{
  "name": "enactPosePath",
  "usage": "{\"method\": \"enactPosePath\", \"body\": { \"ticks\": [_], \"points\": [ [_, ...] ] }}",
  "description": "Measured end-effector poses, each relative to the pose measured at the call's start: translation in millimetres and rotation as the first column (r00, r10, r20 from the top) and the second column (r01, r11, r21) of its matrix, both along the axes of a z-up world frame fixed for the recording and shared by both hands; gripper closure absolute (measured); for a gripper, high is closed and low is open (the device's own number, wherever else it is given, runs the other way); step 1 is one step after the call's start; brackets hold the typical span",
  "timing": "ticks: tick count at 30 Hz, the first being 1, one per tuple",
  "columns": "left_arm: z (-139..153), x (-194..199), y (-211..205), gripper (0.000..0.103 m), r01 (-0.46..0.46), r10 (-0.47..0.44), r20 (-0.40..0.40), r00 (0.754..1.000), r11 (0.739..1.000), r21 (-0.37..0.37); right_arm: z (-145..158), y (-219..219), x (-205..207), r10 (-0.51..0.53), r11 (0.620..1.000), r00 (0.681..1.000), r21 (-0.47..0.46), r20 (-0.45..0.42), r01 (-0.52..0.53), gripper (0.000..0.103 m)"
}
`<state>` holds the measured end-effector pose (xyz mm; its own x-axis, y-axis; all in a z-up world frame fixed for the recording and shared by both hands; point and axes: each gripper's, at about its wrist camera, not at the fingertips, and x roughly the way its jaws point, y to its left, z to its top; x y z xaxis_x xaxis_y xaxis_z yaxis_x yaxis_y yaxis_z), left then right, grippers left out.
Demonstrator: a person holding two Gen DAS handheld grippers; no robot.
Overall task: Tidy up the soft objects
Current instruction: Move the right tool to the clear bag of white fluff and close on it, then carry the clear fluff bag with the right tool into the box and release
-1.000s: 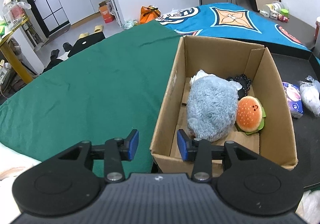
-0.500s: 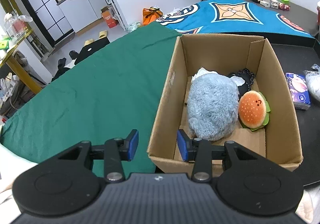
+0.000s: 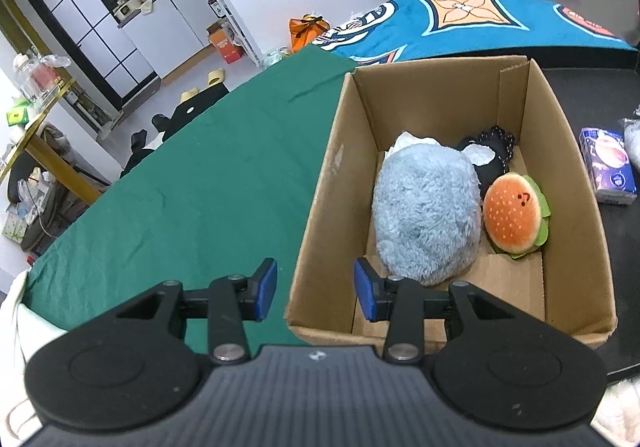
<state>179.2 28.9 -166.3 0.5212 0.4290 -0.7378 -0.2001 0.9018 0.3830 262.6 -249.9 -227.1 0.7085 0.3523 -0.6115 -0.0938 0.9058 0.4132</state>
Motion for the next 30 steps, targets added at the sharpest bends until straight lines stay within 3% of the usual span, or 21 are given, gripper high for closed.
{"method": "enactPosePath", "body": {
  "ticks": [6, 8, 10, 13, 30],
  "points": [
    [-3, 2, -2, 0.062, 0.001, -0.001, -0.017, 1.0, 1.0, 0.013, -14, 0, 6, -0.002, 1.0, 0.998, 0.016, -0.06, 0.003, 0.03],
    [-3, 3, -1, 0.062, -0.003, 0.004, -0.02, 1.0, 1.0, 0.012, -16, 7, 5, 0.028, 0.999, 0.997, -0.036, -0.066, -0.03, 0.036],
    [-3, 3, -1, 0.062, -0.005, 0.005, -0.019, 1.0, 1.0, 0.013, -16, 12, 2, 0.048, 0.996, 0.996, -0.072, -0.071, -0.054, 0.057],
    [-2, 2, -1, 0.062, -0.001, 0.002, -0.02, 1.0, 1.0, 0.014, -12, 13, -2, 0.057, 0.992, 0.996, -0.107, -0.07, -0.064, 0.075],
    [5, -6, 4, 0.062, -0.003, 0.004, 0.028, 1.0, 1.0, -0.031, 16, 11, -28, 0.065, 0.982, 0.997, -0.173, -0.048, -0.072, 0.08]
  ]
}}
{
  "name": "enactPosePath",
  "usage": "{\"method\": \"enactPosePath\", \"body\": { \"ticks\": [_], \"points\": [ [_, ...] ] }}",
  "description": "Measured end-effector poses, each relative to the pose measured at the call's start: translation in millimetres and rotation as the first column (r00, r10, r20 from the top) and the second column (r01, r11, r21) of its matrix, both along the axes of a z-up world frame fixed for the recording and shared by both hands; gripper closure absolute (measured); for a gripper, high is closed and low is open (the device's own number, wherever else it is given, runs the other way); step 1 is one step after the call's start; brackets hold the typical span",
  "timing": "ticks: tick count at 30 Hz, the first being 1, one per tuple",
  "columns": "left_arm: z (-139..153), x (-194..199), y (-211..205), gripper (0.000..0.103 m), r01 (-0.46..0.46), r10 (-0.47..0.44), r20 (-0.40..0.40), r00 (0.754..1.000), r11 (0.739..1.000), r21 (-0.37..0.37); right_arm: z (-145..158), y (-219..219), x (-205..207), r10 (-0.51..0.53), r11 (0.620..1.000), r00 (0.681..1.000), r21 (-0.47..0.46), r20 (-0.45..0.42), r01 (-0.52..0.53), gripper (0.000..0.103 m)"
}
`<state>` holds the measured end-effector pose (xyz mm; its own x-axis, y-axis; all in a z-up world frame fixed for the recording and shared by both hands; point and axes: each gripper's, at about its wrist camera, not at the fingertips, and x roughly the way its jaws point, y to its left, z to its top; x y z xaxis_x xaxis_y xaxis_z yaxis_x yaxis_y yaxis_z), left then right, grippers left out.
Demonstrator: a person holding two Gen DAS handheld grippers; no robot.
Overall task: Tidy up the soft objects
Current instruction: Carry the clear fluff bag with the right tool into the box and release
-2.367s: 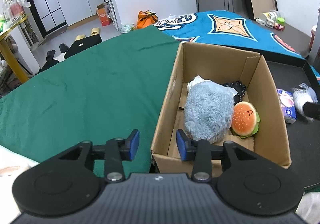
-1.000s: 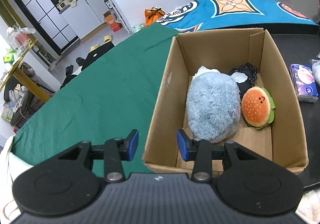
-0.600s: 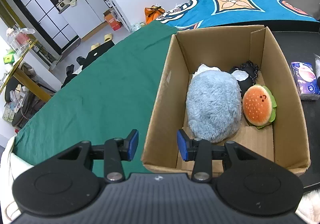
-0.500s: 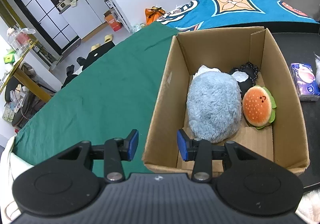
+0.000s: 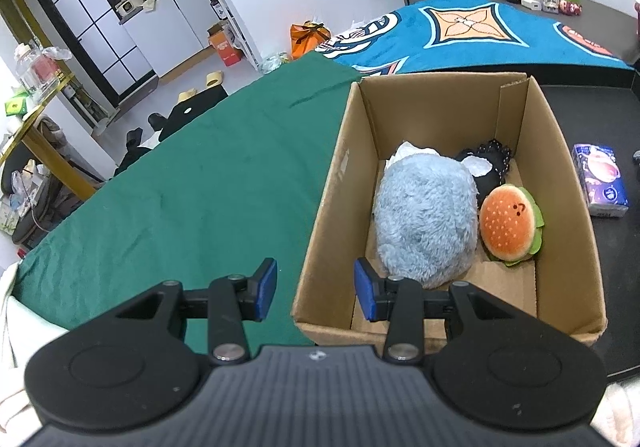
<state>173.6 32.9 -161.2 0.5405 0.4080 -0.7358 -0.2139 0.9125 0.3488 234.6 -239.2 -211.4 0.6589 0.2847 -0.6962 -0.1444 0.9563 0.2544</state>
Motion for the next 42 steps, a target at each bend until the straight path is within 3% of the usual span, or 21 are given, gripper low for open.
{"method": "enactPosePath", "body": {
  "ticks": [18, 42],
  "points": [
    [12, -12, 11, 0.062, 0.005, 0.0, 0.064, 0.998, 0.997, -0.076, 30, 4, -25, -0.02, 1.0, 1.0, 0.001, -0.001, 0.02, 0.08],
    [19, -20, 28, 0.062, -0.004, 0.024, 0.115, 0.993, 0.985, -0.171, 72, 45, -39, 0.066, 0.996, 0.995, -0.066, 0.08, -0.061, 0.08]
  ]
}}
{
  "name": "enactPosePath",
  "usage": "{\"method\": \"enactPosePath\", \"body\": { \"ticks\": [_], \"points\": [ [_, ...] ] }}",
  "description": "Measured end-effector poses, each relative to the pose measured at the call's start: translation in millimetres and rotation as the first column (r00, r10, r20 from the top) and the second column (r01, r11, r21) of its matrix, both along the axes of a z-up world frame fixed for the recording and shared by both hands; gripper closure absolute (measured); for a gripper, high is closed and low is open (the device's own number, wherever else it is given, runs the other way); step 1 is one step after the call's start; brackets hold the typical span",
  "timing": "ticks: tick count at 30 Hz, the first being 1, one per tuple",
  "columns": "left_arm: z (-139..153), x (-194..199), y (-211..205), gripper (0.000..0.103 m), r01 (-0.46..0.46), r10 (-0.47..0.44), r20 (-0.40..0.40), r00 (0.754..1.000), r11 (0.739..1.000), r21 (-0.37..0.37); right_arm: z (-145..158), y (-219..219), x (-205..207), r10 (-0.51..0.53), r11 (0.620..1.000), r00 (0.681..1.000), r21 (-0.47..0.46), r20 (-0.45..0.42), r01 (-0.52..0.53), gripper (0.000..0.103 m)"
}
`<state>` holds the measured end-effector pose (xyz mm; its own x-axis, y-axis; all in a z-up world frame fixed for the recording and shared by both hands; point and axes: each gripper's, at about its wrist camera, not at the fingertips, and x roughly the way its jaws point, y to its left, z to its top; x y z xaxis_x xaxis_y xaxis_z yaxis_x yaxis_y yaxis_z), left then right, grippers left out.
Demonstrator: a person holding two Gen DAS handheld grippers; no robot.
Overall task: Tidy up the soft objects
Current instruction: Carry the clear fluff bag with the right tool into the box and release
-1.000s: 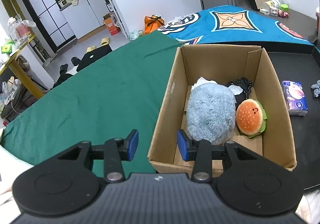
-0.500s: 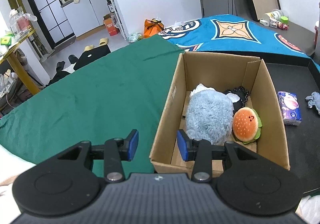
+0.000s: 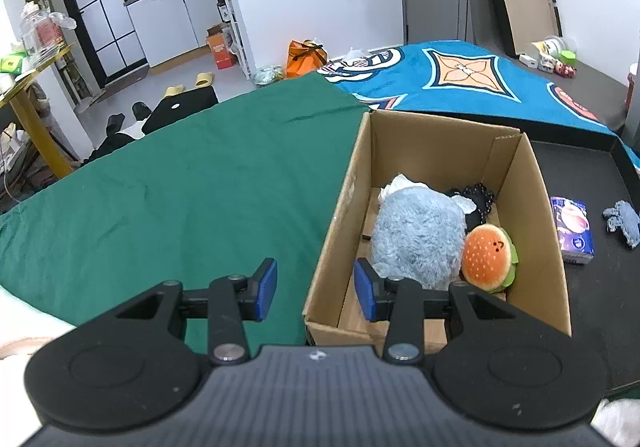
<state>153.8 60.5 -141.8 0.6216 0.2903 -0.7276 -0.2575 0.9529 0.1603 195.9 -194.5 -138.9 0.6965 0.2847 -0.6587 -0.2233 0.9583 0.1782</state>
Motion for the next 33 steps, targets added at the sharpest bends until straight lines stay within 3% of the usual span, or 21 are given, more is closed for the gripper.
{"method": "enactPosePath", "body": {
  "ticks": [25, 27, 31, 33],
  "points": [
    [-11, 2, 25, 0.067, 0.002, -0.004, -0.013, 1.0, 0.985, -0.173, 21, 89, -8, 0.167, 0.984, 0.986, -0.062, 0.02, -0.166, 0.079],
    [-13, 4, 30, 0.071, -0.005, 0.001, -0.023, 1.0, 0.981, -0.195, 21, 97, -9, 0.184, 0.981, 0.983, -0.067, 0.017, -0.182, 0.079],
    [-17, 6, 35, 0.09, -0.011, 0.003, -0.036, 0.999, 0.974, -0.226, 20, 108, -12, 0.21, 0.976, 0.978, -0.068, 0.009, -0.209, 0.079],
    [-18, 5, 36, 0.091, -0.012, 0.005, -0.031, 1.0, 0.972, -0.236, 21, 111, -14, 0.217, 0.974, 0.976, -0.068, 0.007, -0.216, 0.079]
  ]
}}
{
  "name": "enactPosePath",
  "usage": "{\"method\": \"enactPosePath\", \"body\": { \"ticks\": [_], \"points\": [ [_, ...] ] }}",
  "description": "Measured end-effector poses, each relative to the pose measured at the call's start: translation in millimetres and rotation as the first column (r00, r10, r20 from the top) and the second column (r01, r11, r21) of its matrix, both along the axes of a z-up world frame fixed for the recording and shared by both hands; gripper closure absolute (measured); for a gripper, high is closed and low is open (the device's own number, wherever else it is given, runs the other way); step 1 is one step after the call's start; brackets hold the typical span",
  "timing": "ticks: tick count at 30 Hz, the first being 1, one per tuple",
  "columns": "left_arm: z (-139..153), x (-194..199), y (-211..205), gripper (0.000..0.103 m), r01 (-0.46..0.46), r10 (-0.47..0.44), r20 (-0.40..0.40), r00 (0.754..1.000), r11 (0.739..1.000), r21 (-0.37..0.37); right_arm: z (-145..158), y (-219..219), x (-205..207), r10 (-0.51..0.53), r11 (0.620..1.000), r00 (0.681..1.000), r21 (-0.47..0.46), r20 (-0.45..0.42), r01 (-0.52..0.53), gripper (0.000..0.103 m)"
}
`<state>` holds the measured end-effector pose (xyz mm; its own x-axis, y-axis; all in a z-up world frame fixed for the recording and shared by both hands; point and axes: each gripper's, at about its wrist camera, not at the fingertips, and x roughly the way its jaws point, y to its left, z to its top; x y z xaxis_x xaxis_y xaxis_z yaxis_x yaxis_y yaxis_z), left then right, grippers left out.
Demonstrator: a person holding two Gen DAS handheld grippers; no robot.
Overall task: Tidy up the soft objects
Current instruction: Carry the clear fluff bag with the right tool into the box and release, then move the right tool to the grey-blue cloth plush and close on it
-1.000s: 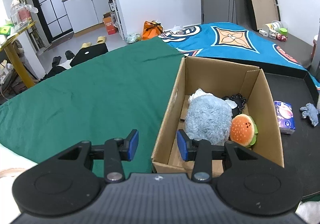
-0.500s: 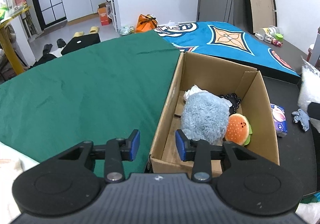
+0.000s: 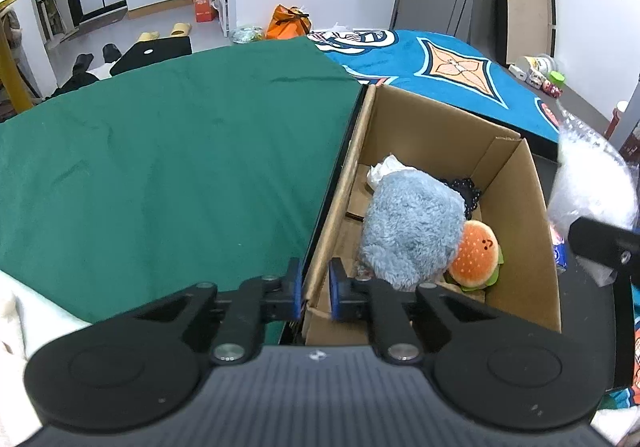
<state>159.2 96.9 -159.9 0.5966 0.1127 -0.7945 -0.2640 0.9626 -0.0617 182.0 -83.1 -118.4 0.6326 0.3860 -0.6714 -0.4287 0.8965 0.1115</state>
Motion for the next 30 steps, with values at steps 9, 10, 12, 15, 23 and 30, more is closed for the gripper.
{"method": "enactPosePath", "body": {
  "ticks": [9, 10, 12, 15, 23, 30],
  "points": [
    [0, -3, 4, 0.091, -0.014, 0.015, 0.023, 1.0, 0.999, -0.031, -2, -2, -7, 0.0, 1.0, 0.999, -0.01, -0.032, 0.0, 0.044],
    [0, -3, 5, 0.091, -0.013, 0.013, 0.022, 1.0, 0.999, -0.034, -2, -5, -7, -0.007, 1.0, 0.999, -0.008, -0.035, 0.007, 0.043],
    [1, -4, 3, 0.091, -0.012, 0.012, 0.023, 1.0, 1.0, -0.026, -3, -12, -6, -0.024, 1.0, 0.999, -0.006, -0.037, 0.023, 0.041],
    [4, -7, 2, 0.091, -0.011, 0.012, 0.029, 1.0, 1.0, -0.003, -4, -24, -4, -0.051, 0.999, 0.998, 0.004, -0.046, 0.052, 0.04],
    [7, -6, -10, 0.087, 0.001, -0.002, 0.023, 1.0, 0.998, 0.062, -8, -52, -2, -0.092, 0.996, 0.994, 0.018, -0.052, 0.093, 0.036],
    [9, -7, -17, 0.082, 0.004, -0.006, 0.013, 1.0, 0.994, 0.112, -9, -79, 6, -0.122, 0.992, 0.991, 0.026, -0.046, 0.123, 0.036]
  ]
}}
